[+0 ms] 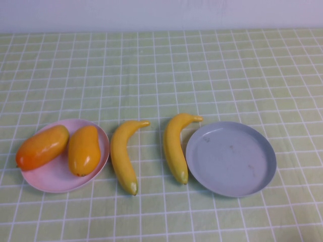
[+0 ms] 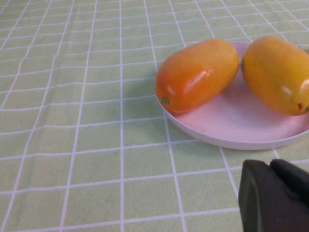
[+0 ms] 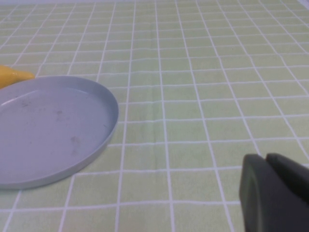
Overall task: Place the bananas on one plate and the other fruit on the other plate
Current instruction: Put another type of fruit in the right plate
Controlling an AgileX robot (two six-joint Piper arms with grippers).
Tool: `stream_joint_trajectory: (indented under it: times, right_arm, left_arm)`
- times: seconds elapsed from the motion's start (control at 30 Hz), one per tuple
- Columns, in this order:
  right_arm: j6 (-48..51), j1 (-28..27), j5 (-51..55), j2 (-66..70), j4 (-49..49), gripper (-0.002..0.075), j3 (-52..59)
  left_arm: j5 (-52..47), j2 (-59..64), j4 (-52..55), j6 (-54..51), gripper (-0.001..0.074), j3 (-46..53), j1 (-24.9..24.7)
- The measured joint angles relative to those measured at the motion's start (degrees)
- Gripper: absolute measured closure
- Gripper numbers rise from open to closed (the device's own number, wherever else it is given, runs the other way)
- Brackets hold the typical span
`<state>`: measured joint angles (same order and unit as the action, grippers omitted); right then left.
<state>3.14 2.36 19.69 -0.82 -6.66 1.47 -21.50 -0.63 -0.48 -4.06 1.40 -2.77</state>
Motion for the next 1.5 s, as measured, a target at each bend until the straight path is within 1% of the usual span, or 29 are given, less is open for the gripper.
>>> stream_joint_trajectory:
  times: [0.2, 0.3, 0.37, 0.57, 0.7, 0.8, 0.9, 1.0, 1.13, 1.27, 1.43, 1.5]
  right_arm:
    - [0.0, 0.0, -0.2, 0.0, 1.6, 0.0743, 0.0]
    - [0.0, 0.0, -3.9, 0.0, 0.9, 0.0743, 0.0]
    - [0.0, 0.0, -7.4, 0.0, -3.7, 0.0743, 0.0]
    - [0.0, 0.0, -16.9, 0.0, -21.6, 0.0743, 0.0]
    - [-0.1, 0.0, -20.8, 0.0, -27.2, 0.0743, 0.0]
    - [-0.4, 0.0, -20.4, 0.0, -30.4, 0.0743, -0.1]
    - [-0.4, 0.0, -15.5, 1.1, -32.8, 0.0743, -4.2]
    - [-0.4, 0.0, -8.6, 7.1, -32.7, 0.0743, -11.9]
    - [-0.1, 0.0, 5.6, 19.5, -29.2, 0.0743, -23.9]
    - [2.9, 0.0, 18.7, 33.4, -26.8, 0.0743, -33.4]
    - [6.0, 0.0, 30.3, 49.2, -25.9, 0.0743, -43.1]
    - [7.8, 0.4, 33.0, 55.1, -25.7, 0.0743, -46.0]
  left_arm:
    - [0.0, 0.0, 0.1, 0.0, 0.0735, 0.0, 0.0]
    - [0.0, 0.0, 0.1, 0.0, 0.0735, 0.0, 0.0]
    - [0.0, 0.0, 0.1, 0.0, 0.0735, 0.0, 0.0]
    - [0.0, 0.0, 0.1, 0.0, 0.0735, 0.0, 0.0]
    - [0.0, 0.0, 0.1, 0.0, 0.0735, 0.0, 0.0]
    - [0.0, 0.0, 0.1, 0.0, 0.0735, 0.0, 0.0]
    - [0.0, 0.0, 0.1, 0.0, 0.0735, 0.0, 0.0]
    - [0.0, 0.0, 0.1, 0.0, 0.0735, 0.0, 0.0]
    - [0.0, 0.0, 0.1, 0.0, 0.0735, 0.0, 0.0]
    - [0.0, 0.0, 0.1, 0.0, 0.0735, 0.0, 0.0]
    - [0.0, 0.0, 0.1, 0.0, 0.0736, 0.0, 0.0]
    - [0.0, 0.0, 0.1, 0.0, 0.0735, 0.0, 0.0]
